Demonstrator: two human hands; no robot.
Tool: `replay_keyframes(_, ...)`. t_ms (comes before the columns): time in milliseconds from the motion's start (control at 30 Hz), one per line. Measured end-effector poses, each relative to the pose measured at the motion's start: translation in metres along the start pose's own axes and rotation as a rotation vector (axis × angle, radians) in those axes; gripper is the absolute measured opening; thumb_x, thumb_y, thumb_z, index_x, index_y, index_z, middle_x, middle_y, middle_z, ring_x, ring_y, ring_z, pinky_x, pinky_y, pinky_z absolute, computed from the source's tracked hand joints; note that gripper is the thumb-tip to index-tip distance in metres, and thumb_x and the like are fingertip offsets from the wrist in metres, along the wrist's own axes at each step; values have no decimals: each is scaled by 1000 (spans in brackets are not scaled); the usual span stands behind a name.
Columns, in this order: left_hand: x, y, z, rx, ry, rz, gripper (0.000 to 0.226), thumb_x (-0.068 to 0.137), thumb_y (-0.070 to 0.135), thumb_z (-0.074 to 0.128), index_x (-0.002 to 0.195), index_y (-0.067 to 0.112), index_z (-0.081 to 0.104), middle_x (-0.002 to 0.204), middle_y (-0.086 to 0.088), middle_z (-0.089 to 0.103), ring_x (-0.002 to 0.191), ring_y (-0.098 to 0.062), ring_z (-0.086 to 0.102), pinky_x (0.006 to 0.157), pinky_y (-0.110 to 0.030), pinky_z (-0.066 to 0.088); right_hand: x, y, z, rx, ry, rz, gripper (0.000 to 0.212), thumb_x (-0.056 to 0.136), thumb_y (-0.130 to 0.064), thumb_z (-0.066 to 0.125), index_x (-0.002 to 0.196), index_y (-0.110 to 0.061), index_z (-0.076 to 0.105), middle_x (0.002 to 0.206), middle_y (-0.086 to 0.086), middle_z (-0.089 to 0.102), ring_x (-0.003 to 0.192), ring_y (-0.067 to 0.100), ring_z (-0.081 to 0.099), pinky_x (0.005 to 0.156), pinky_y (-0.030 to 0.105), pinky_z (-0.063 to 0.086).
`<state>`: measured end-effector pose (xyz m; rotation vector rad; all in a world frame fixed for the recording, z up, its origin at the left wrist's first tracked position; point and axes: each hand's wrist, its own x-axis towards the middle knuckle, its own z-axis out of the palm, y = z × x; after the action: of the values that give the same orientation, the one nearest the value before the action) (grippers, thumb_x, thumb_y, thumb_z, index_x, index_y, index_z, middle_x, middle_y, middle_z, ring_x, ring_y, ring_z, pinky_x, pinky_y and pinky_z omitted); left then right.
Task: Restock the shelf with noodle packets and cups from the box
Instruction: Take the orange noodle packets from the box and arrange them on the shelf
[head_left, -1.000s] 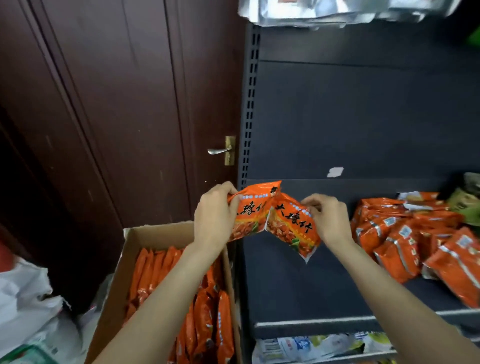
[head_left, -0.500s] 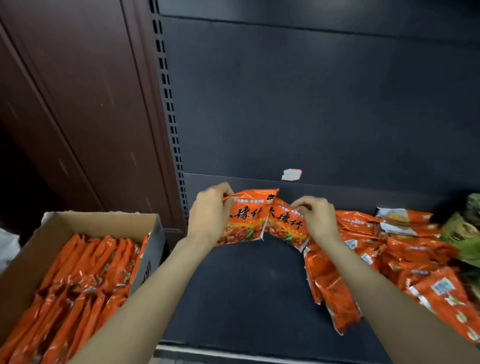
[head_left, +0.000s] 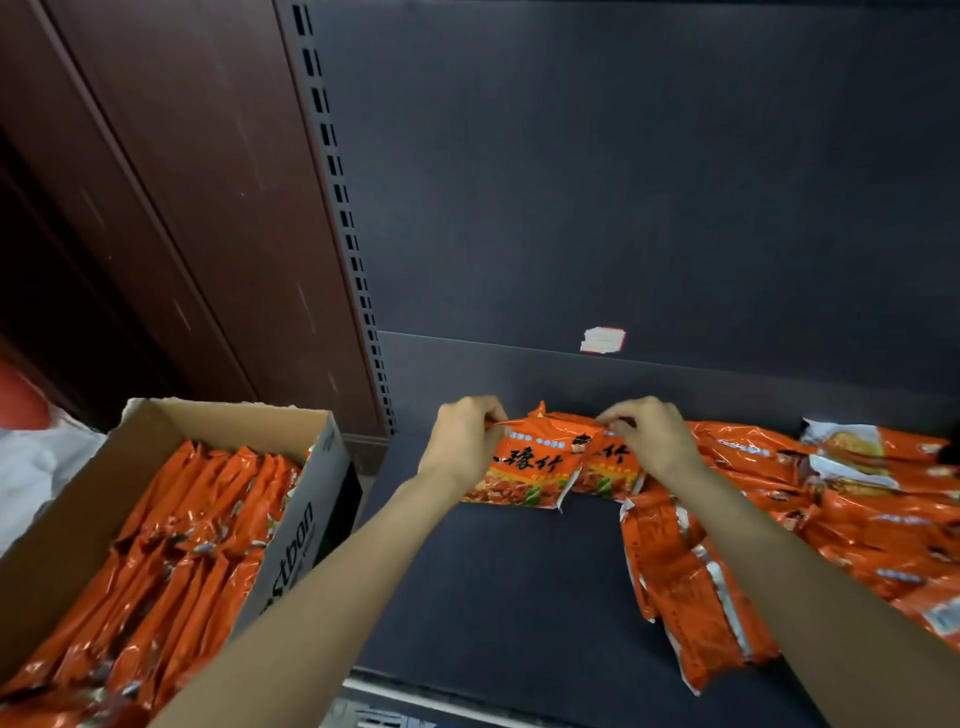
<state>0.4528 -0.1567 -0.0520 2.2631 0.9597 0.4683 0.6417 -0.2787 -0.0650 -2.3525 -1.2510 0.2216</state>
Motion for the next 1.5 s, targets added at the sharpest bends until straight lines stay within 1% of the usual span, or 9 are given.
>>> replay_keyframes(200, 9, 6, 29, -121, -53, -89, 8, 90, 11, 62, 85, 8, 67, 87, -4, 67, 76, -10, 59, 66, -15, 43, -13, 5, -17, 153, -186, -21, 47, 86, 2, 57, 127, -22, 58, 129, 0, 59, 120, 12, 53, 99, 25, 43)
replay_keyframes(367, 20, 18, 58, -249, -51, -164, 7, 88, 13, 66, 90, 8, 70, 96, -1, 64, 81, -8, 55, 66, -13, 40, -15, 5, -17, 105, -220, -26, 50, 86, -7, 65, 130, -26, 53, 129, -2, 53, 118, 13, 51, 80, 17, 46)
replay_keyframes(500, 28, 25, 73, -334, -16, -208, 8, 85, 15, 68, 90, 9, 71, 100, -5, 67, 88, -12, 58, 77, -19, 43, -12, 8, -13, 83, -137, -24, 43, 86, -2, 64, 124, -21, 59, 128, 1, 55, 120, 17, 51, 95, 32, 50)
replay_keyframes(600, 29, 24, 80, -377, -10, -207, 8, 84, 16, 70, 90, 11, 71, 105, -4, 67, 94, -13, 60, 82, -22, 46, -11, 16, -12, 65, -67, -42, 38, 86, 3, 59, 119, -17, 63, 125, 2, 58, 118, 17, 53, 99, 31, 47)
replay_keyframes(767, 26, 19, 75, -287, -69, -118, 30, 85, 15, 69, 113, 15, 61, 119, -2, 62, 111, -15, 57, 87, -20, 45, -15, 16, -10, -89, -69, -62, 38, 87, -5, 62, 122, -20, 61, 129, 0, 54, 122, 18, 49, 104, 36, 42)
replay_keyframes(933, 14, 10, 38, -104, 13, 1, 32, 88, 19, 63, 119, 16, 57, 122, -4, 57, 114, -17, 52, 84, -15, 36, -21, -16, -3, -55, 75, -147, 36, 87, -11, 63, 121, -20, 61, 125, -2, 56, 119, 16, 48, 103, 29, 38)
replay_keyframes(1133, -37, -31, -32, 85, 188, 63, 24, 91, 23, 56, 113, 15, 59, 113, -4, 60, 108, -19, 56, 86, -37, 49, -32, -87, 30, 198, 39, -225, 28, 87, -8, 60, 112, -16, 66, 112, 0, 60, 109, 16, 55, 91, 20, 37)
replay_keyframes(1367, -88, -135, -125, 134, 321, -96, 16, 88, 16, 58, 103, 12, 63, 102, -9, 65, 97, -27, 61, 83, -39, 50, -41, -194, 93, 302, -84, -273, 28, 89, -9, 55, 113, -21, 64, 105, -4, 58, 100, 12, 58, 84, 30, 49)
replay_keyframes(1500, -101, -210, -169, 136, 278, -188, 18, 87, 13, 59, 105, 11, 62, 104, -8, 64, 98, -25, 61, 84, -30, 45, -44, -260, 135, 336, -145, -291, 28, 91, -8, 53, 114, -20, 63, 107, -6, 57, 100, 8, 57, 85, 22, 47)
